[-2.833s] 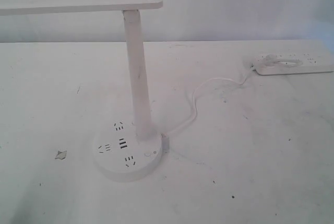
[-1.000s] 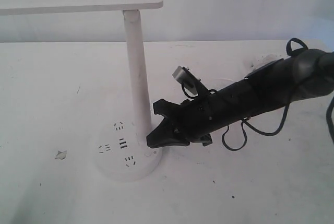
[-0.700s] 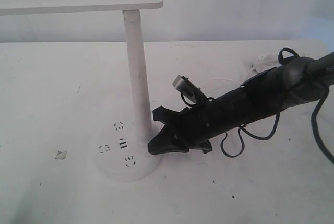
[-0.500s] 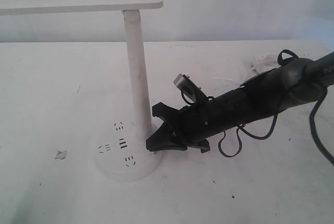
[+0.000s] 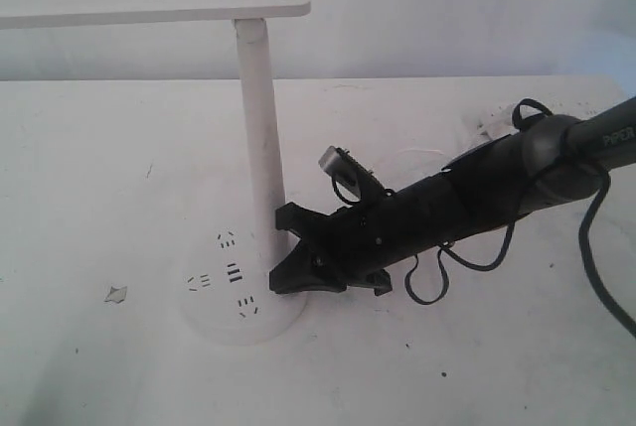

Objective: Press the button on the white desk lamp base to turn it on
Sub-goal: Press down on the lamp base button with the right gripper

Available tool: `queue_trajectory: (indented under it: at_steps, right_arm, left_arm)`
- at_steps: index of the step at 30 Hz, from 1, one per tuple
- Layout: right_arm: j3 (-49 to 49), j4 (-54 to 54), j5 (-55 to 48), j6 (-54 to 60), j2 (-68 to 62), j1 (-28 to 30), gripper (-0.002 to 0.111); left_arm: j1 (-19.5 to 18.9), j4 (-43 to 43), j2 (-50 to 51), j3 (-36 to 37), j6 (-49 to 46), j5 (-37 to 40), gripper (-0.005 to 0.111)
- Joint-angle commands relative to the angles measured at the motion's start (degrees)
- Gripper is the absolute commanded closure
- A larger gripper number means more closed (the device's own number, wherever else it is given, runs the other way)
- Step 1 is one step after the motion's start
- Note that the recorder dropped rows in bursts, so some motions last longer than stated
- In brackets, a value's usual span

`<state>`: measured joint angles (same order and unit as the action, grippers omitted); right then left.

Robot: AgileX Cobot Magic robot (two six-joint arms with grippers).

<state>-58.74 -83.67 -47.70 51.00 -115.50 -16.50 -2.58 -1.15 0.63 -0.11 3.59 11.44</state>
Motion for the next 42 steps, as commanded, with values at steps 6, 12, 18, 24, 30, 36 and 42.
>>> queue_trajectory:
  at_steps: [6, 12, 18, 24, 30, 36, 42]
  right_arm:
    - [-0.2, 0.0, 3.5, 0.2, 0.0, -0.1, 0.108]
    - [-0.1, 0.0, 3.1, 0.2, 0.0, -0.1, 0.108]
    - [-0.1, 1.7, 4.6, 0.2, 0.0, -0.1, 0.108]
    - [0.0, 3.8, 5.2, -0.2, 0.0, -0.1, 0.108]
    - [0.0, 5.1, 7.0, -0.3, 0.0, -0.1, 0.108]
    - [0.0, 5.4, 8.2, -0.5, 0.0, -0.1, 0.108]
    - [-0.1, 2.9, 7.4, -2.7, 1.4, 0.0, 0.108]
  left_arm:
    - [-0.1, 0.3, 0.1, 0.1, 0.0, 0.1, 0.107]
    - [-0.1, 0.3, 0.1, 0.1, 0.0, 0.1, 0.107]
    - [-0.1, 0.3, 0.1, 0.1, 0.0, 0.1, 0.107]
    - [-0.1, 0.3, 0.1, 0.1, 0.0, 0.1, 0.107]
    - [-0.1, 0.3, 0.1, 0.1, 0.0, 0.1, 0.107]
    - [-0.1, 0.3, 0.1, 0.1, 0.0, 0.1, 0.107]
    - [-0.1, 0.3, 0.1, 0.1, 0.0, 0.1, 0.107]
